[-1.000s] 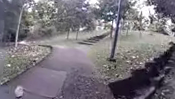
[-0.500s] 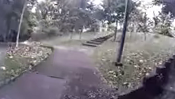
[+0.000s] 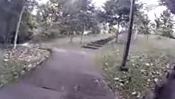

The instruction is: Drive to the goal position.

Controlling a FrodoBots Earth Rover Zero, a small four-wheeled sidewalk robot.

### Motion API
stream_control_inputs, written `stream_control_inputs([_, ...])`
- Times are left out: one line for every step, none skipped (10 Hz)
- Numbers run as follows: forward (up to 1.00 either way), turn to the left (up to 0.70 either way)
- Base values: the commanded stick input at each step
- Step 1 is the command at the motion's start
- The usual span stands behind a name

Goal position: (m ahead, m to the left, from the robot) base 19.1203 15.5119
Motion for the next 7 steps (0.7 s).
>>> stream_control_inputs([0.70,0.00])
stream_control_inputs([0.70,0.00])
stream_control_inputs([0.70,0.00])
stream_control_inputs([0.70,0.00])
stream_control_inputs([0.70,0.35])
stream_control_inputs([0.70,0.27])
stream_control_inputs([0.70,0.00])
